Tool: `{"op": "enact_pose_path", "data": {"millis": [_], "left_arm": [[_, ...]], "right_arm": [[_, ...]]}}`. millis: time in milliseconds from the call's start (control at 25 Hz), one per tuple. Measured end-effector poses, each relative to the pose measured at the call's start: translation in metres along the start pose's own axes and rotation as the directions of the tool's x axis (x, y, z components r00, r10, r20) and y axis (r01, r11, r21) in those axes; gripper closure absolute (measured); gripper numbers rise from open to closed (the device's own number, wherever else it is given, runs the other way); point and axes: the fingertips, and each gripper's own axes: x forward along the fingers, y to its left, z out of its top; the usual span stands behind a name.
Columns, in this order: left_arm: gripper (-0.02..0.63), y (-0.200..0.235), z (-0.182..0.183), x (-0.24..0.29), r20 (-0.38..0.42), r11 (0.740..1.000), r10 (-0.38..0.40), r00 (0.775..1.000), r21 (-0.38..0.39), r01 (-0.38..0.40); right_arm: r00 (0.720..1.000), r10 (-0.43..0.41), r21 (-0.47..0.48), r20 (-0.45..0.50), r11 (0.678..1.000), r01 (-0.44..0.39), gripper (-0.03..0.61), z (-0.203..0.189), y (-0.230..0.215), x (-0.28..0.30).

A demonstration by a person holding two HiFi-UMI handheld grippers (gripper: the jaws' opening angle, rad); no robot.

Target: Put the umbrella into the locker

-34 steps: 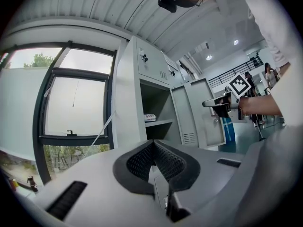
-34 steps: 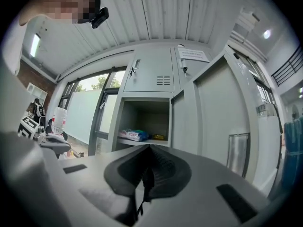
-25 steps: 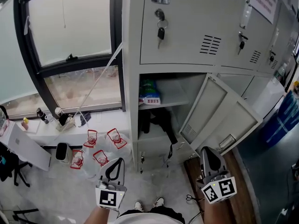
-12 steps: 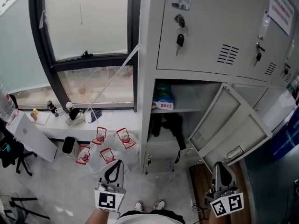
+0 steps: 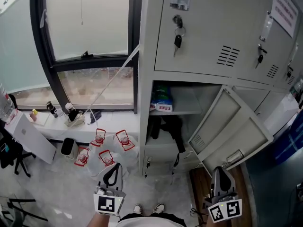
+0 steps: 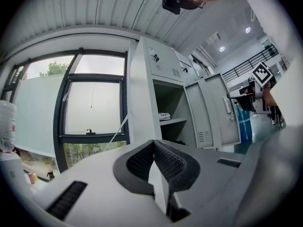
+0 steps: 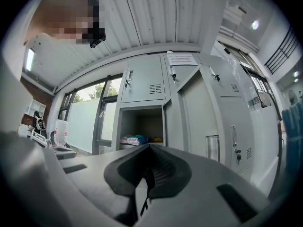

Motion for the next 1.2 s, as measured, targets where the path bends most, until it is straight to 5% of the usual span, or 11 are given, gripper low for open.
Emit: {"op": "enact_pose_path", "data": {"millis": [1200], "left_arm": [[0.592, -0.040, 0.008, 0.015, -0.008, 0.998, -0.062, 0.998, 0.028, 0.062]], "right_arm": [[0.999, -0.039, 0.022, -0.007, 0.999, 0.039, 0.561, -0.009, -0.030, -0.016]]}}
